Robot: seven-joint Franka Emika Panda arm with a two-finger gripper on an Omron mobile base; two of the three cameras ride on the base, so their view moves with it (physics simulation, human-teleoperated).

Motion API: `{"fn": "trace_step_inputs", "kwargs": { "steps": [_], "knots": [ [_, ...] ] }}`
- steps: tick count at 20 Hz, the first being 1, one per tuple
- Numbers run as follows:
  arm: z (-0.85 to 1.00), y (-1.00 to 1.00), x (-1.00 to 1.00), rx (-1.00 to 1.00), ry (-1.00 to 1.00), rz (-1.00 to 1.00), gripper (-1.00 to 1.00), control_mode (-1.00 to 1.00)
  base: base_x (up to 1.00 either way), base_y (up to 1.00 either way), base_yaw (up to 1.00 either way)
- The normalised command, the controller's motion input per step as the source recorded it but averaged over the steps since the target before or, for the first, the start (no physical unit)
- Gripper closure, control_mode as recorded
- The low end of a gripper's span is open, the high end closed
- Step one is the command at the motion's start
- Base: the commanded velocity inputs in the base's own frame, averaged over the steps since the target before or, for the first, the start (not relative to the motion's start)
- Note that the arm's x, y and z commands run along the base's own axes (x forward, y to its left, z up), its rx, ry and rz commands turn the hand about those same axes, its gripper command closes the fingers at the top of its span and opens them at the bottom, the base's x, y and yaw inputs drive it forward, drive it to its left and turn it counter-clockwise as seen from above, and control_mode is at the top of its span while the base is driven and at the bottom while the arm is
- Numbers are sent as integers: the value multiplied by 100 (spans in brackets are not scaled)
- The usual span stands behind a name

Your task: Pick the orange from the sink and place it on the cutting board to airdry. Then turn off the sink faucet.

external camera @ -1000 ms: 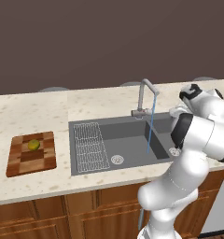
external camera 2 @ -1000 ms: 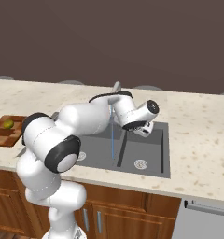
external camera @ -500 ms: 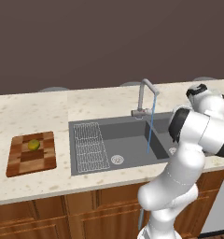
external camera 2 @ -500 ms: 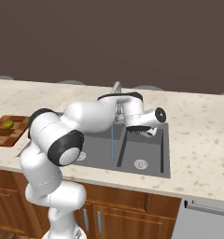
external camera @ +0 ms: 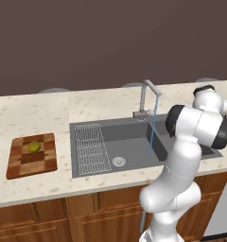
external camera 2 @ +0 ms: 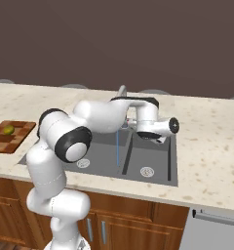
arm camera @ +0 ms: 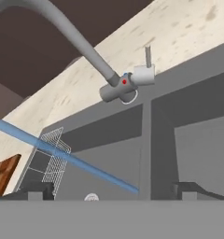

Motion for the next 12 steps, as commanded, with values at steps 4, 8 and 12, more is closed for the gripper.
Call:
{"fn": "trace_step_inputs", "kwargs": {
  "steps": [4, 8, 12],
  "knots": [
    [0, -8, 19, 8, -5, 0, -100, -100, 0, 0, 0],
    [0, -9, 18, 8, -5, 0, -100, -100, 0, 0, 0],
    [0, -4, 19, 7, -5, 1, -100, -100, 0, 0, 0]
  ]
}}
